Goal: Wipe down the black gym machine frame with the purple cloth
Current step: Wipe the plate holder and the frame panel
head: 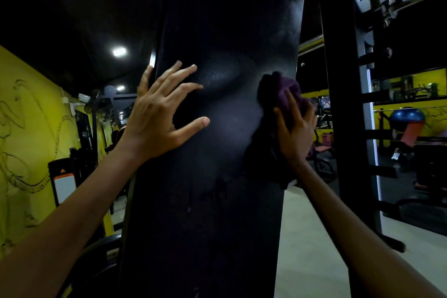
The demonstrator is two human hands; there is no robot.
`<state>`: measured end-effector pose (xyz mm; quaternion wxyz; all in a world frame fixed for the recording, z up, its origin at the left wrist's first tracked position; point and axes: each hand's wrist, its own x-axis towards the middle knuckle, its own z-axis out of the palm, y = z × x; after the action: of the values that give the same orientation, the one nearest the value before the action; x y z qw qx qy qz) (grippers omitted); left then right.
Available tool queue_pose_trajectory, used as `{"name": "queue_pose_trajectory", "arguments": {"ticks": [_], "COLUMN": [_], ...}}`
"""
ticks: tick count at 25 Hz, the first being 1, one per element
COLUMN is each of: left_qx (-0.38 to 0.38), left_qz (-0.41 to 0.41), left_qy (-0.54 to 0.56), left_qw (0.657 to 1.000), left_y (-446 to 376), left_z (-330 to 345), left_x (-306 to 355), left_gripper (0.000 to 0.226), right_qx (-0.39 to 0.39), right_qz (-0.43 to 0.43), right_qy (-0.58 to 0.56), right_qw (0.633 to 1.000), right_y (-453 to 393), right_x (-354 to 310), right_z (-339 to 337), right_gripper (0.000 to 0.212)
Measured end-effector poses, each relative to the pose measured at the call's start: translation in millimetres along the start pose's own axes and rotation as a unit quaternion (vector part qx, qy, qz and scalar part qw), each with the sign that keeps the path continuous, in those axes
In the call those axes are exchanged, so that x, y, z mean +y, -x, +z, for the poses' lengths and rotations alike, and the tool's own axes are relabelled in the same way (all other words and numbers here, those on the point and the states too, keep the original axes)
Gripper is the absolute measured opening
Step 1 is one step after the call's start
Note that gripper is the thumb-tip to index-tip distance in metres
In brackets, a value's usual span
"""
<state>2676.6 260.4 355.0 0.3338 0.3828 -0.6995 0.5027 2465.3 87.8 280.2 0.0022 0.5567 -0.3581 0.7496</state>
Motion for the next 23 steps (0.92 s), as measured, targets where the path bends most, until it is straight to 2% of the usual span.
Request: {"name": "queue_pose_trajectory", "arguments": {"ticks": [1,2,3,4,6,7,8,9,10,11,12,13,14,16,18,19,20,21,22,23], "left_qx": [0.004,0.009,0.015,0.019,0.021,0.021,0.021,0.021,0.022,0.024,0.025,0.025,0.024,0.023,0.02,0.021,0.023,0.024,0.024,0.027], "left_qz": [-0.003,-0.006,-0.008,-0.01,-0.01,-0.01,-0.01,-0.011,-0.012,-0.013,-0.013,-0.013,-0.013,-0.018,-0.027,-0.032,-0.034,-0.034,-0.034,-0.038], "left_qy": [0.005,0.008,0.005,-0.003,-0.024,-0.03,-0.032,-0.031,-0.03,-0.029,-0.03,-0.031,-0.033,-0.031,-0.016,-0.009,-0.003,0.001,0.008,0.023], "left_qw": [1.0,1.0,1.0,1.0,0.999,0.999,0.999,0.999,0.999,0.999,0.999,0.999,0.999,0.999,0.999,0.999,0.999,0.999,0.999,0.999], "left_y": [2.8,4.4,5.0,5.2,5.4,5.3,5.6,6.5,7.4,7.8,8.1,8.5,8.9,7.9,9.7,13.5,18.2,23.3,27.7,29.9], "left_z": [0.0,0.2,0.7,1.6,3.8,4.3,4.5,4.5,4.8,4.9,4.9,5.0,4.8,3.7,2.9,2.6,2.8,3.5,3.8,3.5], "left_x": [0.3,0.3,0.2,0.5,1.3,1.0,0.8,0.7,0.7,0.7,1.2,2.1,2.7,3.2,4.7,5.3,6.2,7.4,8.4,8.8], "left_gripper": [0.059,0.058,0.057,0.055,0.052,0.051,0.051,0.05,0.049,0.049,0.048,0.046,0.045,0.044,0.042,0.04,0.039,0.037,0.036,0.035], "right_qx": [0.009,0.008,0.007,0.009,-0.029,-0.047,-0.061,-0.049,-0.033,-0.017,-0.01,0.007,0.021,-0.015,-0.061,-0.069,-0.064,-0.046,-0.012,0.023], "right_qz": [0.115,0.177,0.171,0.105,-0.087,-0.137,-0.128,-0.054,0.06,0.158,0.19,0.148,0.064,-0.135,-0.336,-0.404,-0.411,-0.342,-0.215,-0.089], "right_qy": [-0.009,0.006,0.026,0.035,0.055,0.063,0.045,0.009,-0.018,-0.016,0.013,0.039,0.04,0.02,0.055,0.077,0.084,0.07,0.036,0.001], "right_qw": [0.993,0.984,0.985,0.994,0.994,0.987,0.989,0.997,0.997,0.987,0.982,0.988,0.997,0.991,0.938,0.909,0.906,0.936,0.976,0.996], "right_y": [8.6,18.6,28.7,38.0,51.1,47.5,41.8,38.3,37.9,44.5,58.5,76.6,93.6,116.5,110.6,104.9,99.0,95.2,96.3,102.7], "right_x": [-10.4,-21.4,-30.1,-32.1,-15.9,-5.1,4.1,6.7,3.4,-8.5,-25.5,-42.6,-58.2,-61.9,-39.7,-26.2,-16.8,-15.3,-22.7,-38.4], "right_z": [3.9,6.5,6.6,5.1,-1.6,-5.9,-9.3,-11.6,-10.1,-6.0,-0.4,5.6,9.1,10.5,-0.2,-3.8,-5.5,-4.7,0.6,8.0], "right_gripper": [0.056,0.055,0.053,0.052,0.052,0.053,0.054,0.054,0.053,0.052,0.052,0.052,0.051,0.049,0.045,0.043,0.041,0.042,0.045,0.048]}}
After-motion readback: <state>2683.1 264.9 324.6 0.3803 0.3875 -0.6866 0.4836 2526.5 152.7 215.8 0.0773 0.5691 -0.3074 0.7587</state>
